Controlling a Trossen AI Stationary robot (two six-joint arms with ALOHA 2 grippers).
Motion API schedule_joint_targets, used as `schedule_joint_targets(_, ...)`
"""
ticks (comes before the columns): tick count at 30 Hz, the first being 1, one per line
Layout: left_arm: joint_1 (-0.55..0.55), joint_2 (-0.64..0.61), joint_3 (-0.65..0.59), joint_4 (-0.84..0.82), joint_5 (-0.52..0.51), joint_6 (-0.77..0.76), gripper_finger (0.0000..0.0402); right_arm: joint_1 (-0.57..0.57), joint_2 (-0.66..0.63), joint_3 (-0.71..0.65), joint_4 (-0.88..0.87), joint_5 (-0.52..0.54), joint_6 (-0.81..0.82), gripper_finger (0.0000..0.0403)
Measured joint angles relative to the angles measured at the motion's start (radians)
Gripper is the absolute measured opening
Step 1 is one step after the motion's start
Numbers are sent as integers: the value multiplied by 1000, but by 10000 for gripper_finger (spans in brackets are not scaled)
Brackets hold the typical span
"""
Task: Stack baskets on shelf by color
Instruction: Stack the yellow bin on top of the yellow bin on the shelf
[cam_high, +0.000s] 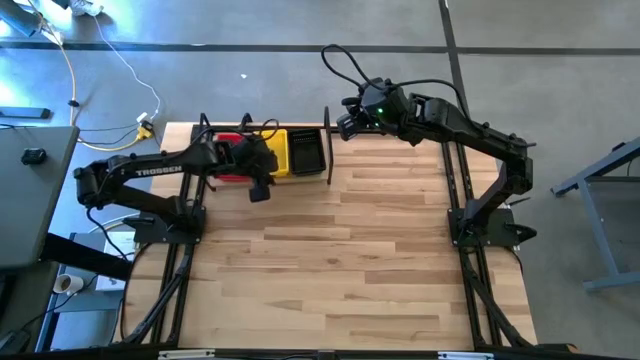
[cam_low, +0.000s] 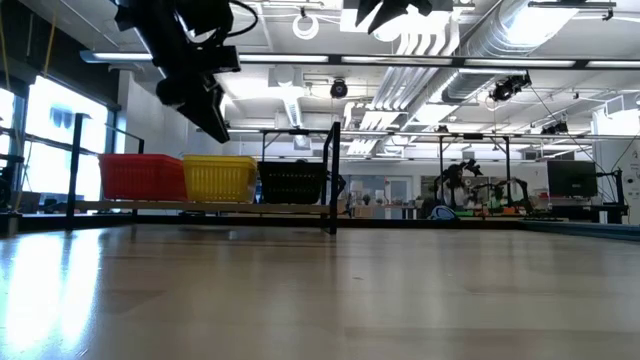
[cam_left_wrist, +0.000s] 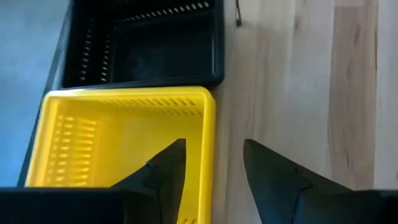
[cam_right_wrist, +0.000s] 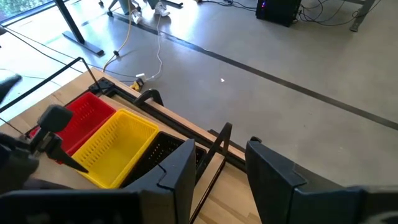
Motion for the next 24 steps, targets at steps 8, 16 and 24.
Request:
schedule_joint_targets(8, -16, 80, -1, 4, -60, 26, 152, 0, 0, 0, 0, 0, -2, 126)
schedule_joint_targets(16, -14, 86, -1, -35, -120, 44, 152, 0, 0, 0, -4, 0, -3, 126)
schedule_joint_targets(24, -14, 86, -1, -78, -148, 44, 151, 0, 0, 0, -4, 0, -3, 126)
